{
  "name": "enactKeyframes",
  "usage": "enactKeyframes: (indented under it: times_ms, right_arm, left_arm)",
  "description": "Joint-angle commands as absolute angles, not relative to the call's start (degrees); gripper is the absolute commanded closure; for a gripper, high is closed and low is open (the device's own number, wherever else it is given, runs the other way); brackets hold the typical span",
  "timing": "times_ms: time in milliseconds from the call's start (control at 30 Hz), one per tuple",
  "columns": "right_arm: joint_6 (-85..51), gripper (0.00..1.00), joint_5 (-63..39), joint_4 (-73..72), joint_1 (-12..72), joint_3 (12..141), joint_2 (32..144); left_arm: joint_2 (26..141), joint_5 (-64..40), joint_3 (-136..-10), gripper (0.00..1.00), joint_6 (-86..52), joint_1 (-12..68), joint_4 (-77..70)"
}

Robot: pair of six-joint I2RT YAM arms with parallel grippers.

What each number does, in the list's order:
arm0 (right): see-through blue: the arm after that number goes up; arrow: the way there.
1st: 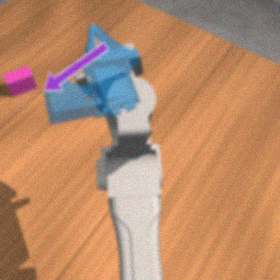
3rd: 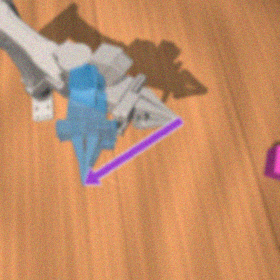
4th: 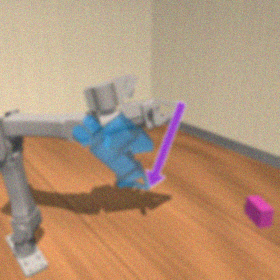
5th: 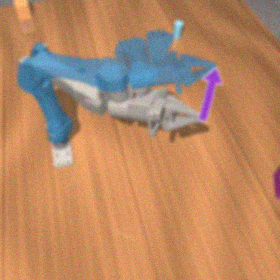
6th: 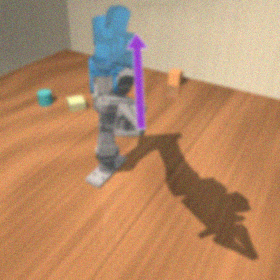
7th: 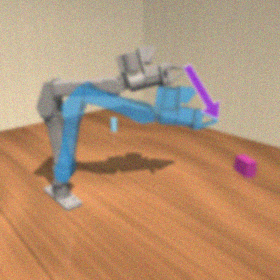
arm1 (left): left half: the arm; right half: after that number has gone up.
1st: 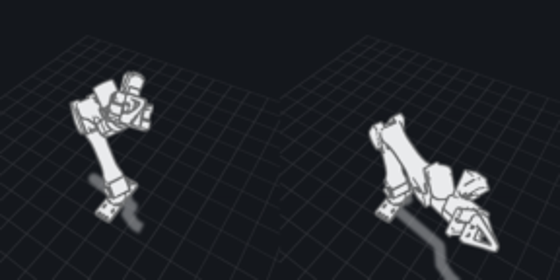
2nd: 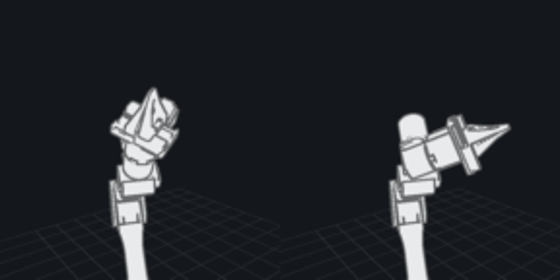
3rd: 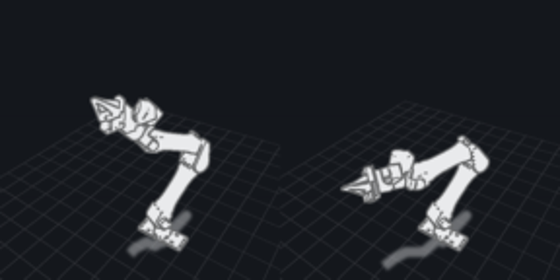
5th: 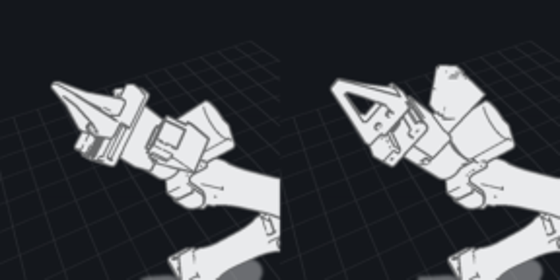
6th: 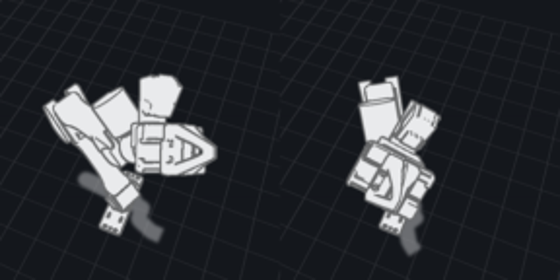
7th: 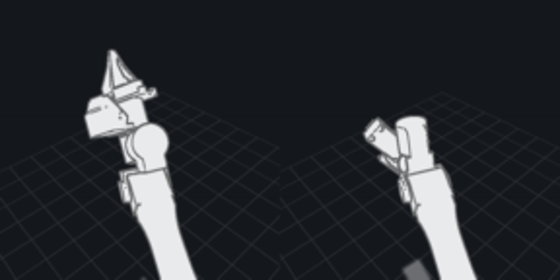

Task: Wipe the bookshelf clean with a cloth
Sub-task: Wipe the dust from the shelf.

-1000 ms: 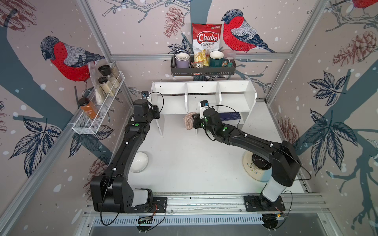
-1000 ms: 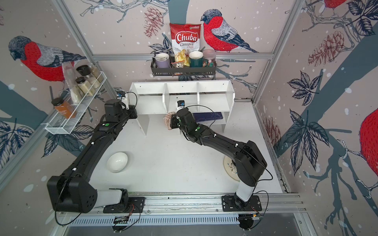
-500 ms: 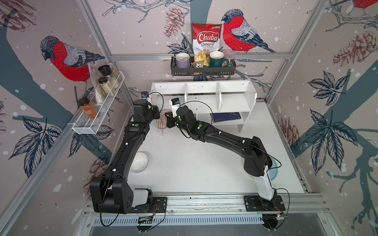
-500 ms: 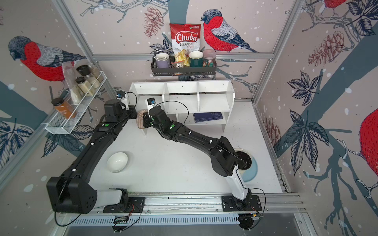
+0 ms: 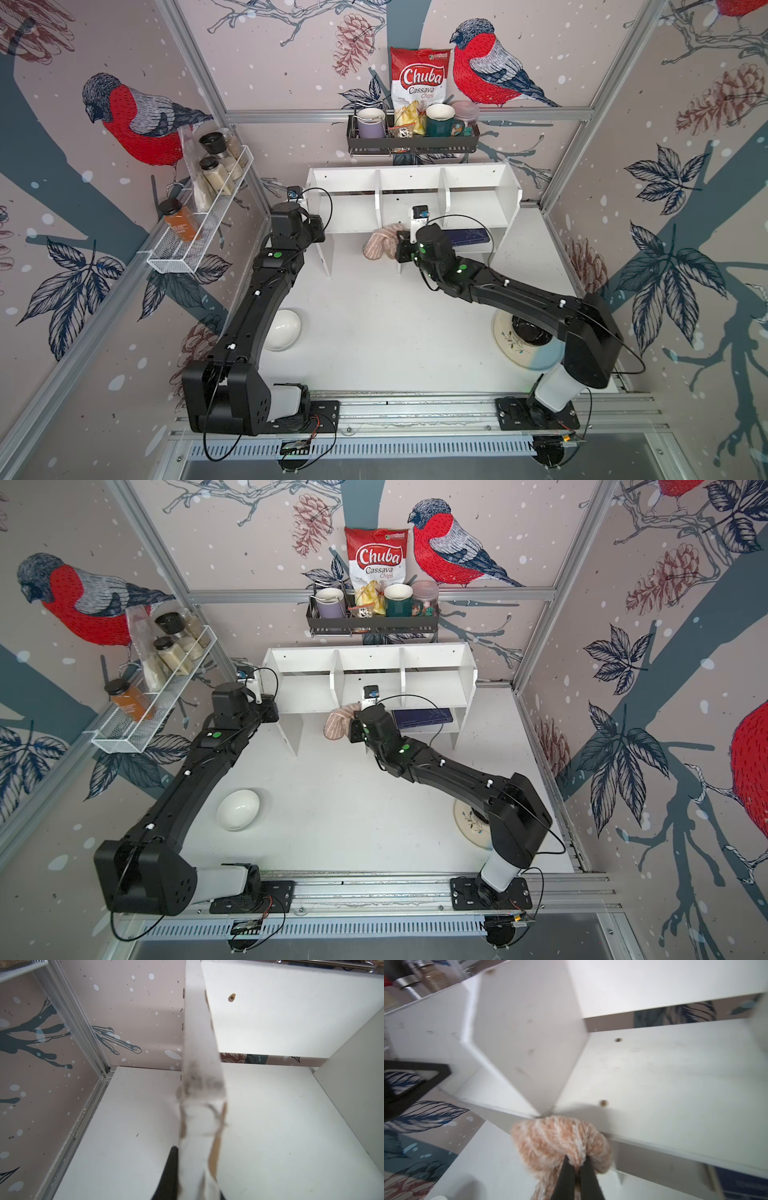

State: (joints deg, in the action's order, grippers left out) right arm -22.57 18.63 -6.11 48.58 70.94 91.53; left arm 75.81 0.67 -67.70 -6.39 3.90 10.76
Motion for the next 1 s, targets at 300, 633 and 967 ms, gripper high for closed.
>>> enactKeyframes:
  times_ms: [300,633,967]
  right_arm:
    - [-28.06,1.00,17.85,10.68,19.06,67.90,67.00]
    - [-24.20,1.00,4.67,11.46,16.00,79.45,78.39]
    - [-21.87,1.00,11.10,17.94,22.62,95.14,91.59]
  left_arm:
    - [74.87,-6.66,-67.19,1.00,-13.22,3.87,17.53]
    - [74.75,-11.22,-66.80,1.00,-13.12,3.93,15.58]
    - [75.96,-10.95,-67.56,1.00,-12.83,3.86,17.34]
